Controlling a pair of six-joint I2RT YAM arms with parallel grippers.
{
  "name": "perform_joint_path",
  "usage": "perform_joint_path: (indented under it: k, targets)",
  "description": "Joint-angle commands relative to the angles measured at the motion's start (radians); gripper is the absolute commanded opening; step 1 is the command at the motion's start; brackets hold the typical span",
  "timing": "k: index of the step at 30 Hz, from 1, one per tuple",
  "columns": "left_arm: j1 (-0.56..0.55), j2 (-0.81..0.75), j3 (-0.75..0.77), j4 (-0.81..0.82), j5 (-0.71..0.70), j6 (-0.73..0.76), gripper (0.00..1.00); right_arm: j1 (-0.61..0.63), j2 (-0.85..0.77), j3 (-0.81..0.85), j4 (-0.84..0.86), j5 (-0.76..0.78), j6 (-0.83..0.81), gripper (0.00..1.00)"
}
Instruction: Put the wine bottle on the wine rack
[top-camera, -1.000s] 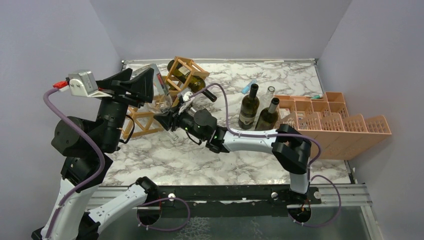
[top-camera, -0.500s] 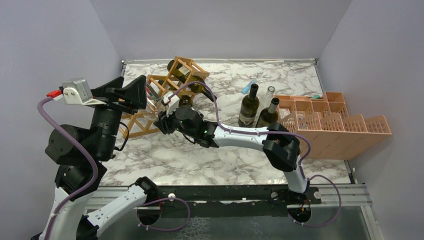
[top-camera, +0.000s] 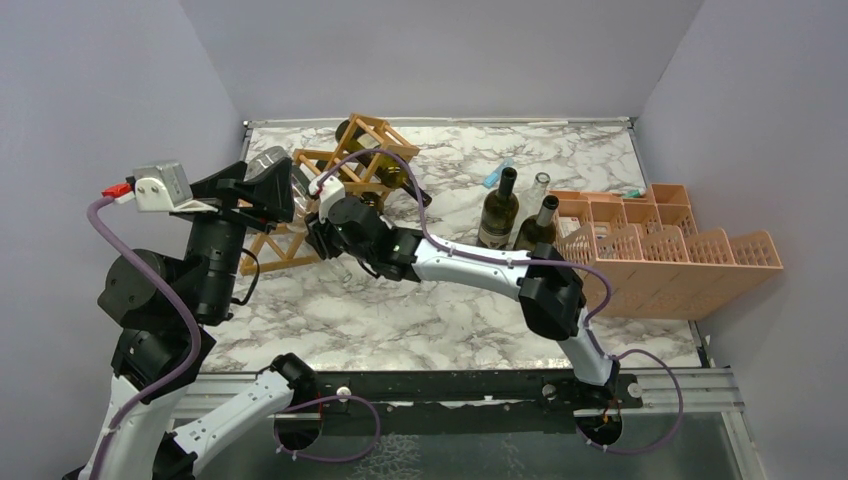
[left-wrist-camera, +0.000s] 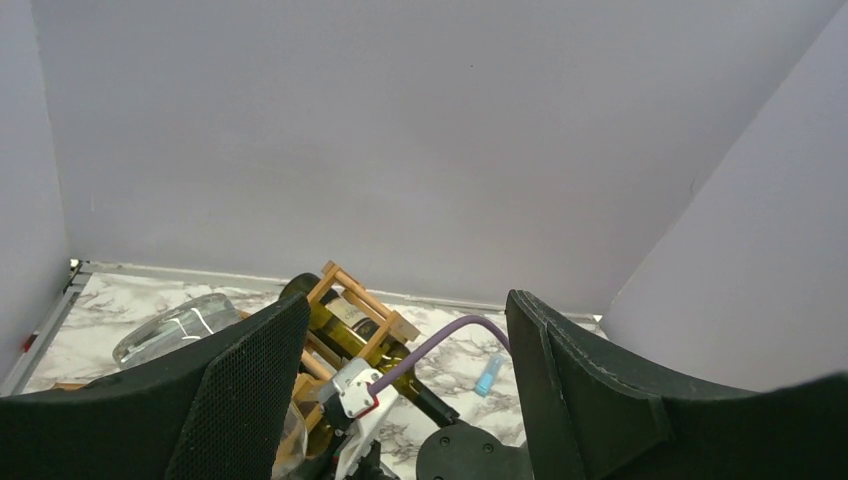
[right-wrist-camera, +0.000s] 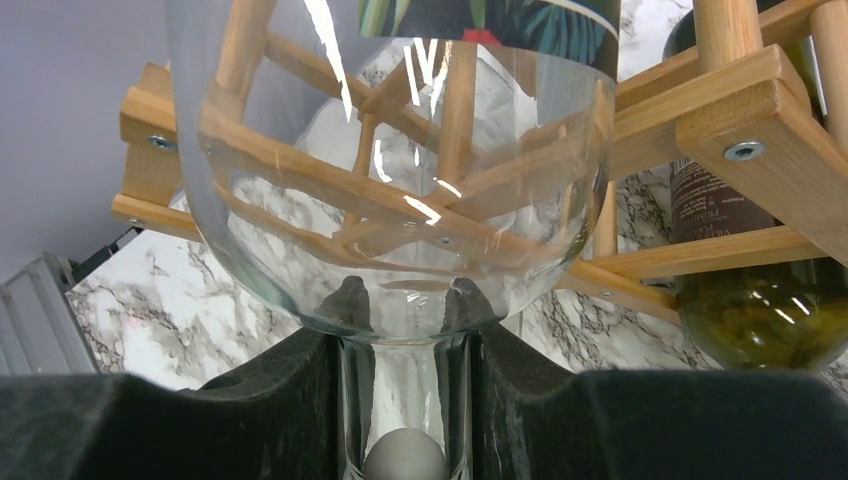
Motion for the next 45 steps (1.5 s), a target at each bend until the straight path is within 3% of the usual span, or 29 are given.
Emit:
perform_joint_path:
  k: [1, 7, 11, 16, 24, 26, 30, 34, 39, 45]
  targets:
    - [-0.005, -0.016, -0.003, -0.001, -0.032, 0.017, 0.77, 0.004, 0.000, 0.154, 0.044, 0.051, -0.023, 0.17]
    - [-0.005, -0.019, -0.004, -0.003, -0.040, 0.021, 0.77, 0.005, 0.045, 0.255, -0.088, 0.075, -0.015, 0.23]
    - [-0.006, -0.022, -0.003, -0.003, -0.040, 0.018, 0.77, 0.006, 0.041, 0.264, -0.128, 0.097, 0.014, 0.36]
    - [-0.006, -0.022, -0.003, -0.004, -0.036, 0.014, 0.77, 0.005, 0.054, 0.289, -0.167, 0.114, 0.016, 0.39]
    - [-0.005, -0.021, -0.003, -0.004, -0.036, 0.014, 0.77, 0.006, 0.064, 0.317, -0.211, 0.113, 0.010, 0.51]
    - [-0.005, -0.021, -0.003, -0.005, -0.036, 0.014, 0.77, 0.006, 0.076, 0.330, -0.221, 0.115, 0.005, 0.50]
    - [-0.005, -0.022, -0.003, -0.007, -0.037, 0.014, 0.77, 0.005, 0.088, 0.349, -0.251, 0.115, 0.012, 0.37]
    - [-0.005, -0.024, -0.003, -0.010, -0.039, 0.014, 0.77, 0.006, 0.069, 0.326, -0.248, 0.110, 0.022, 0.36]
    - [-0.006, -0.022, -0.027, -0.010, -0.039, 0.014, 0.77, 0.005, 0.035, 0.297, -0.233, 0.074, 0.028, 0.51]
    - [-0.005, -0.018, -0.026, -0.011, -0.037, 0.017, 0.77, 0.005, 0.011, 0.295, -0.238, 0.042, 0.055, 0.60]
